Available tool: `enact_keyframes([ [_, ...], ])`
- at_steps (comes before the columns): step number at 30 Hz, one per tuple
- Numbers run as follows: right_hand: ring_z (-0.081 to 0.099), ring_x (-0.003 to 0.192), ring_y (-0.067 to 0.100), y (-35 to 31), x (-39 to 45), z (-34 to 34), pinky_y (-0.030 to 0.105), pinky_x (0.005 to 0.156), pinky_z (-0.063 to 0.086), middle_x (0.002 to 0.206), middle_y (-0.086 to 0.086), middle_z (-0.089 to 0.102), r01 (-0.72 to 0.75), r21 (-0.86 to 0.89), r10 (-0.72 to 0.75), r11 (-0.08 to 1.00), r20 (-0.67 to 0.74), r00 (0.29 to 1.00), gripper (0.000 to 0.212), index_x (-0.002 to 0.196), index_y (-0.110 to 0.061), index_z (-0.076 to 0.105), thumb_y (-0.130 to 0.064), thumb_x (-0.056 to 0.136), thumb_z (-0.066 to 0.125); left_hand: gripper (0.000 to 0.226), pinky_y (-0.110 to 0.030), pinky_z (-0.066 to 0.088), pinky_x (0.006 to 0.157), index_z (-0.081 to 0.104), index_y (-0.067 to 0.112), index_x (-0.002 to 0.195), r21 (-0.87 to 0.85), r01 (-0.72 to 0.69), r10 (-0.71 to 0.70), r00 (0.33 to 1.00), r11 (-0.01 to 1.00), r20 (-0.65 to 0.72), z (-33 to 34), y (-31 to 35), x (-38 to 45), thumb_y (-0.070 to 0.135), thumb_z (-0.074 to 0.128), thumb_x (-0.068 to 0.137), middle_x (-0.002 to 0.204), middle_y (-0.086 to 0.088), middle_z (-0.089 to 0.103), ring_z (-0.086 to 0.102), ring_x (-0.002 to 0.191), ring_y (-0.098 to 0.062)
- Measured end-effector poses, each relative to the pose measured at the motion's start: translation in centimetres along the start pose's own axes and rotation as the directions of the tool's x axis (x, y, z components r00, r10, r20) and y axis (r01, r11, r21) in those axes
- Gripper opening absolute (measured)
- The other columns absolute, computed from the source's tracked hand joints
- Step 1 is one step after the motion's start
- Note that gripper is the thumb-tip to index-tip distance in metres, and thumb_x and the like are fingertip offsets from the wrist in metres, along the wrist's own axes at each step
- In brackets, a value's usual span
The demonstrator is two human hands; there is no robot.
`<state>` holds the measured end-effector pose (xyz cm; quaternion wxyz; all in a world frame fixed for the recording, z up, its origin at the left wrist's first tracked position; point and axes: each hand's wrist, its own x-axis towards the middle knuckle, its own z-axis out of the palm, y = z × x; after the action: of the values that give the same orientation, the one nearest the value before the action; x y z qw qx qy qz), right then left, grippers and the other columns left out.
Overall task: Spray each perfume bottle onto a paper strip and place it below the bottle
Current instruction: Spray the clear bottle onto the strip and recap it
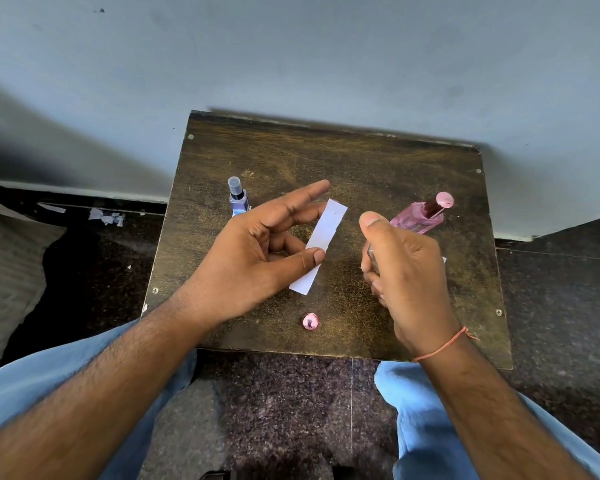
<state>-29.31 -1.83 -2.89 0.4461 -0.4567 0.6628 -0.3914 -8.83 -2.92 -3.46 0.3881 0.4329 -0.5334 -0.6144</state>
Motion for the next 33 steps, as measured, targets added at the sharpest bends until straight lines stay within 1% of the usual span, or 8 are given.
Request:
enact_keyframes([
  [6,0.035,0.044,0.018,0.14,0.18,-0.12,0.033,0.055,0.027,0.046,0.004,0.041,0.008,0.032,-0.009,0.999,0.016,1.0,0.072,0.06,-0.001,0.052,-0.068,0.087,0.058,0.079,-0.03,0.058,0.074,0.055,0.032,0.153,0.01,-0.002,0.002,1.0,1.0,-0.006,-0.06,-0.1,0.11,-0.008,0.079,0.09,0.141,0.007,0.072,0.065,0.076,-0.011],
  [9,0.037,0.043,0.017,0.09,0.12,-0.12,0.032,0.055,0.029,0.045,0.002,0.042,0.004,0.018,-0.004,1.0,0.015,1.0,0.076,0.06,-0.002,0.054,-0.073,0.087,0.057,0.079,-0.036,0.056,0.074,0.055,0.033,0.153,0.01,-0.001,0.001,1.0,1.0,-0.005,-0.01,-0.07,0.08,-0.008,0.078,0.09,0.141,0.005,0.072,0.064,0.076,-0.013],
  [14,0.04,0.042,0.012,-0.15,-0.1,-0.11,0.03,0.057,0.031,0.042,-0.004,0.045,0.015,-0.011,-0.015,1.0,0.033,0.999,0.082,0.058,-0.003,0.056,-0.08,0.087,0.055,0.079,-0.037,0.057,0.077,0.054,0.032,0.154,0.014,0.002,-0.002,1.0,1.0,0.002,-0.07,-0.02,0.05,-0.009,0.078,0.091,0.143,0.003,0.071,0.063,0.078,-0.016],
  [17,0.038,0.042,0.014,-0.07,-0.08,-0.16,0.031,0.056,0.03,0.043,-0.001,0.043,0.012,-0.003,-0.012,1.0,0.044,0.999,0.079,0.059,-0.002,0.055,-0.076,0.088,0.056,0.079,-0.027,0.059,0.074,0.054,0.031,0.154,0.02,-0.001,0.001,1.0,1.0,0.004,-0.07,-0.05,0.01,-0.009,0.077,0.091,0.143,0.004,0.071,0.064,0.077,-0.013],
  [19,0.037,0.042,0.015,-0.02,-0.02,-0.19,0.031,0.056,0.029,0.044,0.001,0.042,0.005,0.01,-0.006,1.0,0.046,0.999,0.076,0.059,-0.003,0.054,-0.073,0.088,0.057,0.079,-0.023,0.06,0.073,0.055,0.031,0.154,0.022,-0.003,0.002,1.0,1.0,0.003,-0.08,-0.03,-0.01,-0.009,0.078,0.091,0.142,0.006,0.072,0.065,0.077,-0.01],
  [24,0.038,0.042,0.015,0.01,-0.05,-0.13,0.033,0.056,0.03,0.044,-0.001,0.043,-0.008,0.007,0.008,1.0,0.05,0.999,0.075,0.058,-0.006,0.055,-0.076,0.087,0.056,0.079,-0.03,0.06,0.075,0.055,0.033,0.155,0.027,-0.006,0.006,1.0,1.0,0.001,-0.11,0.06,0.0,-0.006,0.078,0.091,0.142,0.006,0.071,0.067,0.077,-0.007],
  [29,0.039,0.043,0.014,-0.05,-0.07,-0.1,0.036,0.059,0.034,0.043,-0.001,0.043,0.013,0.009,-0.014,1.0,0.022,1.0,0.078,0.059,-0.004,0.056,-0.077,0.087,0.058,0.078,-0.023,0.06,0.073,0.056,0.033,0.154,0.028,-0.008,0.008,1.0,1.0,-0.006,-0.11,0.06,-0.03,-0.008,0.078,0.091,0.141,0.006,0.072,0.067,0.076,-0.006],
  [33,0.035,0.042,0.016,-0.07,-0.08,-0.23,0.034,0.055,0.03,0.043,0.002,0.041,0.013,0.049,-0.014,0.999,0.013,1.0,0.076,0.058,-0.001,0.053,-0.071,0.088,0.059,0.078,-0.021,0.06,0.073,0.056,0.031,0.154,0.031,-0.008,0.008,1.0,0.999,-0.008,-0.08,-0.01,0.02,-0.009,0.078,0.091,0.141,0.007,0.072,0.067,0.076,-0.006],
])
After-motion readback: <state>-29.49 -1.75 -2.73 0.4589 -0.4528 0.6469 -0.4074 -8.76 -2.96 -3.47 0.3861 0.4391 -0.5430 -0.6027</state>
